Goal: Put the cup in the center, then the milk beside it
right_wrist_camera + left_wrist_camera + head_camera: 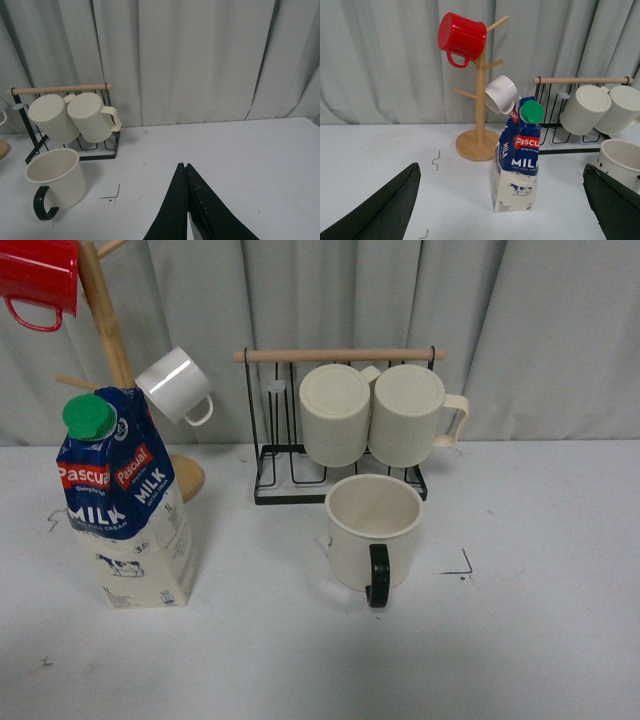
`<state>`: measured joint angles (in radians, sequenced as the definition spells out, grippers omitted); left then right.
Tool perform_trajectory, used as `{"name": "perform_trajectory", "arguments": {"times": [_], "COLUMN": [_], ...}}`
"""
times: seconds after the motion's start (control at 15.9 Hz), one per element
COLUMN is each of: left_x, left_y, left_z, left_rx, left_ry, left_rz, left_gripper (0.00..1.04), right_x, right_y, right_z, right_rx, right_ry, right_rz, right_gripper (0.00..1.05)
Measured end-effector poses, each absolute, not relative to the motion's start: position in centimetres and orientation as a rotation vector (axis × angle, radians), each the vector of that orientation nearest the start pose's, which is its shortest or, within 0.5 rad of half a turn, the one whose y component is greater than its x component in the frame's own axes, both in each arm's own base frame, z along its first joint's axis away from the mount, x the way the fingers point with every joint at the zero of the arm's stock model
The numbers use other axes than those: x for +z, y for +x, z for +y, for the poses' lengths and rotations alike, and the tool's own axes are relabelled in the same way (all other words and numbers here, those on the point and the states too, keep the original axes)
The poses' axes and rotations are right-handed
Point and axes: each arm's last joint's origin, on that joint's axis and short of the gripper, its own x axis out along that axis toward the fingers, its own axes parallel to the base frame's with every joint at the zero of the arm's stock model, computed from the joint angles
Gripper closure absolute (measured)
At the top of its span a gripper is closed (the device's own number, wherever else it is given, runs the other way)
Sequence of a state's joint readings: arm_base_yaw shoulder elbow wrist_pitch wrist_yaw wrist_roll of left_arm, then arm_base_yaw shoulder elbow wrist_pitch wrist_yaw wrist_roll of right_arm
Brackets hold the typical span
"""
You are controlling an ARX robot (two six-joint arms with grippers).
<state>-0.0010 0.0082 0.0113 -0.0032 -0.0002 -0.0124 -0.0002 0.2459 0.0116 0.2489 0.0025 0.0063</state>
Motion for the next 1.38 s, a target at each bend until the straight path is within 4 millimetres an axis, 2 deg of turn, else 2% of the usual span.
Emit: {"name": "perform_trajectory", "arguments": {"times": [0.25,0.38,0.44,0.56,0.69,0.88,0.94,1.0,1.07,1.25,1.38], "left_x": [16.6,16.6,16.6,16.6,16.6,16.6,16.5,17.1,18.7,22.3,22.9], "left_y": [9.8,9.8,9.8,9.8,9.8,9.8,9.7,10.7,12.5,17.8,21.9], "left_z": [0.0,0.0,0.0,0.0,0.0,0.0,0.0,-0.2,-0.9,-3.4,-5.0], "left_rx": [-0.001,0.0,-0.001,-0.002,-0.001,-0.001,-0.004,0.024,0.024,-0.071,-0.11], "left_ry": [-0.012,-0.012,-0.012,-0.012,-0.012,-0.012,-0.075,-0.184,-0.296,-0.351,-0.291], "left_rz": [0.0,0.0,0.001,0.001,0.0,0.0,0.14,0.302,0.308,0.211,0.21], "left_gripper": [0.07,0.07,0.07,0.07,0.07,0.07,0.07,0.07,0.07,0.07,0.07], "right_x": [17.0,16.4,17.0,16.7,16.7,16.7,16.7,16.7,16.7,16.7,16.7], "right_y": [10.8,10.0,9.7,9.7,9.7,9.7,9.7,9.7,9.7,9.7,9.7], "right_z": [0.0,0.0,0.0,0.0,0.0,0.0,0.0,0.0,0.0,0.0,0.0], "right_rx": [-0.003,0.0,0.0,0.0,0.0,0.0,0.0,0.0,0.0,0.0,0.0], "right_ry": [0.006,0.006,0.006,0.006,0.006,0.006,0.006,0.006,0.006,0.006,0.006], "right_rz": [-0.015,0.037,-0.027,-0.004,-0.004,-0.004,-0.004,-0.004,-0.004,-0.004,-0.004], "right_gripper": [1.03,1.03,1.03,1.03,0.82,0.44,0.31,0.2,0.07,0.06,0.06]}}
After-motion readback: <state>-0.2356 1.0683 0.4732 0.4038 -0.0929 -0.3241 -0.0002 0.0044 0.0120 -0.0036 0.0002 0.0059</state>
